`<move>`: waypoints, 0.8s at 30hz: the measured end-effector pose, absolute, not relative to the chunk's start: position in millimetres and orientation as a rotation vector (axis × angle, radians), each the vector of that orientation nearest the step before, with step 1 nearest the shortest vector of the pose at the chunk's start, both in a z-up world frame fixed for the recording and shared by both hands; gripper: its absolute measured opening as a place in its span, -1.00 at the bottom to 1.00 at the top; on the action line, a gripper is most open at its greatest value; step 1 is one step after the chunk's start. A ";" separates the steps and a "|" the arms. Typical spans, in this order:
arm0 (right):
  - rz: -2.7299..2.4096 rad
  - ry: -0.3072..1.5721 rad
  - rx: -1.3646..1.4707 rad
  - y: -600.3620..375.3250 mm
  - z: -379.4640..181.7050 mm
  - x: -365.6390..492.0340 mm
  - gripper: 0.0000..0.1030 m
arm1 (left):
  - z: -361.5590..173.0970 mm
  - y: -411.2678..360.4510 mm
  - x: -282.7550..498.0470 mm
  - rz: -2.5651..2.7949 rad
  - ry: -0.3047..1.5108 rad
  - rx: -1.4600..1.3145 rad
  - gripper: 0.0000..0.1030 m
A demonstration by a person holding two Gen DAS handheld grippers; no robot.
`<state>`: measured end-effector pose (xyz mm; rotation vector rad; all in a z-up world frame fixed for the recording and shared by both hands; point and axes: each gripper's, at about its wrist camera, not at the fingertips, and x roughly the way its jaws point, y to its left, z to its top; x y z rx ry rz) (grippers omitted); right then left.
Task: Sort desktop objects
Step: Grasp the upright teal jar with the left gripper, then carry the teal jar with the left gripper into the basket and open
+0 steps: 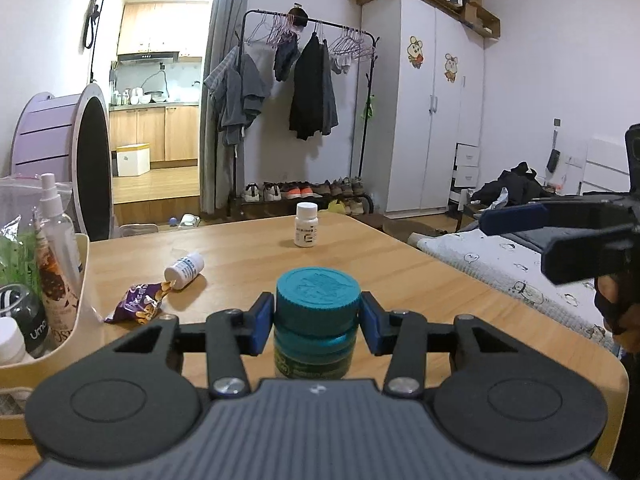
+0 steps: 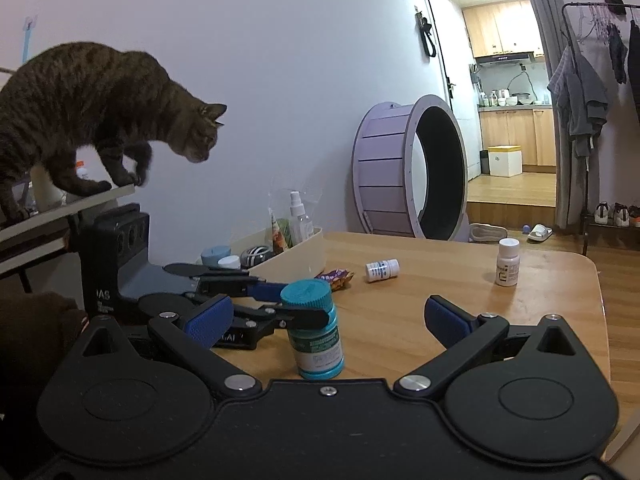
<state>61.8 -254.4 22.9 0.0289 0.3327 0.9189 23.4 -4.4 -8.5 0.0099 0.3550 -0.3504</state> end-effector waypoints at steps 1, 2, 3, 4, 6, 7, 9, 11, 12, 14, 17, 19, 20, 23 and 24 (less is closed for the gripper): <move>0.918 0.330 0.033 -254.5 23.3 61.9 1.00 | -8.0 -3.4 22.1 -0.342 0.353 0.007 -0.13; 0.919 0.328 0.038 -254.1 23.6 62.2 1.00 | -6.3 -2.2 20.0 -0.329 0.346 0.007 -0.13; 0.920 0.327 0.041 -253.5 23.8 62.2 1.00 | -3.3 0.3 17.3 -0.316 0.337 0.005 -0.13; 0.922 0.326 0.043 -253.0 23.8 62.1 1.00 | 1.3 4.5 14.5 -0.304 0.326 -0.001 -0.14; 0.929 0.323 0.045 -250.4 24.4 61.2 1.00 | 12.1 14.8 8.8 -0.276 0.305 -0.012 -0.14; 0.933 0.322 0.046 -248.4 24.5 61.0 1.00 | 17.9 20.6 6.0 -0.262 0.294 -0.017 -0.14; 0.938 0.316 0.049 -243.4 24.3 60.6 1.00 | 29.6 32.1 1.0 -0.227 0.273 -0.020 -0.14; 0.942 0.306 0.055 -238.6 24.1 59.7 1.00 | 39.2 44.9 -1.6 -0.180 0.257 -0.019 -0.14; 0.945 0.302 0.059 -236.2 24.1 59.1 1.00 | 42.1 51.6 -0.8 -0.151 0.255 -0.018 -0.14; 0.953 0.295 0.062 -231.4 23.7 58.2 1.00 | 47.8 64.9 0.8 -0.095 0.251 -0.017 -0.14; 0.964 0.295 0.051 -224.1 22.1 57.7 1.00 | 51.1 84.1 9.6 -0.030 0.255 -0.030 -0.13; 0.966 0.301 0.042 -220.2 20.3 58.2 1.00 | 53.0 91.3 14.9 -0.008 0.259 -0.040 -0.13; 0.965 0.304 0.039 -219.0 19.5 58.8 1.00 | 54.6 93.4 16.1 0.004 0.261 -0.039 -0.13; 0.963 0.311 0.038 -216.3 17.8 60.7 1.00 | 58.5 99.1 14.2 0.021 0.236 -0.039 -0.13; 0.962 0.314 0.039 -215.6 17.5 61.5 1.00 | 57.9 99.7 15.8 0.021 0.241 -0.041 -0.13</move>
